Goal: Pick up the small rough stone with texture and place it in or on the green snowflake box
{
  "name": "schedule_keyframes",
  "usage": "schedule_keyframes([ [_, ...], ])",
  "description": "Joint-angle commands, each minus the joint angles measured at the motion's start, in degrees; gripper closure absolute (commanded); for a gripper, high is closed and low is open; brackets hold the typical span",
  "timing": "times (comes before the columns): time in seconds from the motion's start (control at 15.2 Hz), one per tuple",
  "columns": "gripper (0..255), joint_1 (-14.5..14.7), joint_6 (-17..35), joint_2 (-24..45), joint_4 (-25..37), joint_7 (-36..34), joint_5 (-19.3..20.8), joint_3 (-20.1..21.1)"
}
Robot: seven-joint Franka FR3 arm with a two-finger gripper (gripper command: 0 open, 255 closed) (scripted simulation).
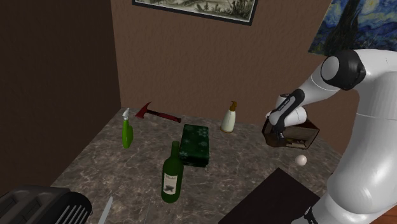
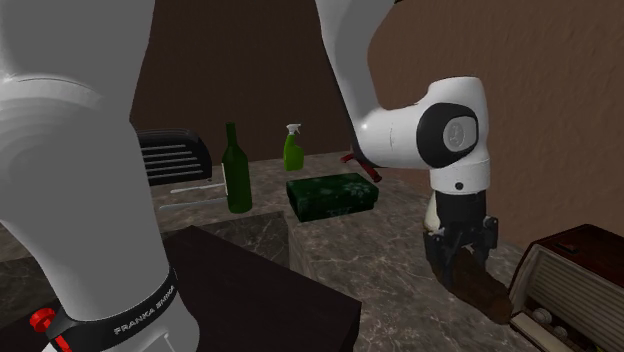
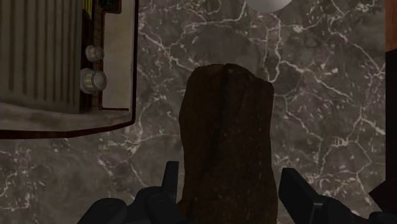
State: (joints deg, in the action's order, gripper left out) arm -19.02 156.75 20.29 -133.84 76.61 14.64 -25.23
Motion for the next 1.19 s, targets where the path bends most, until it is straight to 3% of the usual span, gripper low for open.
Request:
schedule_keyframes([
  [0.0,255,0.4,-1.5,-1.7,-0.1,0.0,0.5,-0.4],
  [0.73,255,1.9,-9.6,-9.8,0.2,0.0,2.8,-1.9],
  [1.12,255,7.8,-12.9,-10.9,0.3,-9.4,4.1,1.2],
])
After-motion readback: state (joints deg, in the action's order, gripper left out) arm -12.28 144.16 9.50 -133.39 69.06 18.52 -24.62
